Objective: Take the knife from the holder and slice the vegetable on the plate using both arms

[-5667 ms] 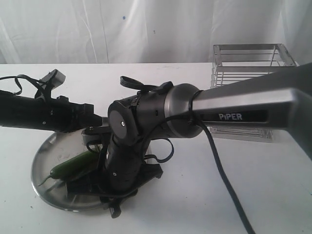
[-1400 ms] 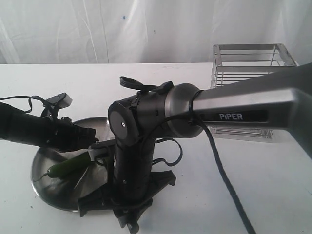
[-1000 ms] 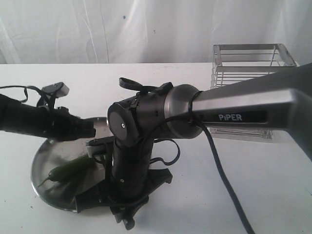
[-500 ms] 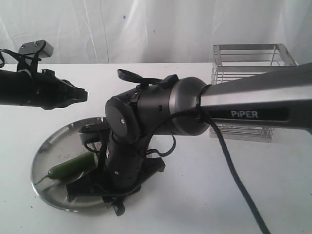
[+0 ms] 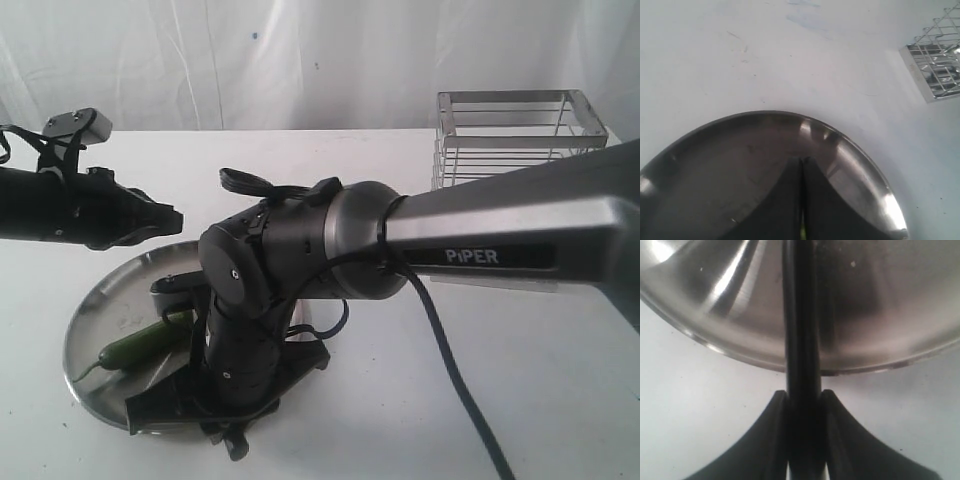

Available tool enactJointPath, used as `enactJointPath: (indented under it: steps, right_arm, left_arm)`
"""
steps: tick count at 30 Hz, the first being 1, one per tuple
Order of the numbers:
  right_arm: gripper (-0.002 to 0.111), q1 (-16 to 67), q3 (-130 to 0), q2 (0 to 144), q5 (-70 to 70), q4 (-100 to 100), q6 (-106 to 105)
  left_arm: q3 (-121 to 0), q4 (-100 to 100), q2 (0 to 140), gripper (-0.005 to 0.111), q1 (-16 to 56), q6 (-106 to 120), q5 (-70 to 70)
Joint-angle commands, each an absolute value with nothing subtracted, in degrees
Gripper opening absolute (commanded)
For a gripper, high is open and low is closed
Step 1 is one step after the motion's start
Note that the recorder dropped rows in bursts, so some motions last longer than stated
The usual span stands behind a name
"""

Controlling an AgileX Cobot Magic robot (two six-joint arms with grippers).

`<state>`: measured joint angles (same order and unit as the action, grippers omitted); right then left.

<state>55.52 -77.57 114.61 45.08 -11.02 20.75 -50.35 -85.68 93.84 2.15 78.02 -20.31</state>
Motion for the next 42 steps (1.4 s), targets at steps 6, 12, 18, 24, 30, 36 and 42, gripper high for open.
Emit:
enactJointPath:
  steps: [6, 12, 18, 24, 30, 36, 42]
  right_arm:
    - [0.000, 55.6, -77.3, 114.4, 44.3, -10.6, 21.0]
    - [0.000, 55.6, -77.3, 114.4, 44.3, -10.6, 21.0]
    - [0.000, 55.6, -77.3, 114.4, 44.3, -10.6, 21.0]
    - [0.000, 55.6, -77.3, 114.4, 44.3, -10.7, 21.0]
    - [0.000, 55.6, -77.3, 114.4, 44.3, -10.7, 21.0]
    - [0.000, 55.6, -77.3, 114.4, 44.3, -10.7, 21.0]
    - [0.000, 55.6, -77.3, 114.4, 44.5, -10.7, 21.0]
  left_arm:
    - [-50.0, -87.4, 96.8, 0.000, 2.4, 77.9, -23.9]
    - [-50.0, -90.0, 100.2, 0.000, 2.4, 78.5, -24.0]
    - [-50.0, -90.4, 103.1, 0.000, 2.4, 78.5, -24.0]
    - [-50.0, -90.2, 105.3, 0.000, 2.4, 78.5, -23.6]
    - [-50.0, -89.7, 107.5, 0.000, 2.4, 78.5, -23.4]
    - [-49.3, -89.3, 109.9, 0.000, 2.4, 78.5, -20.6]
    - [-48.5, -89.4, 110.4, 0.000, 2.4, 78.5, -18.0]
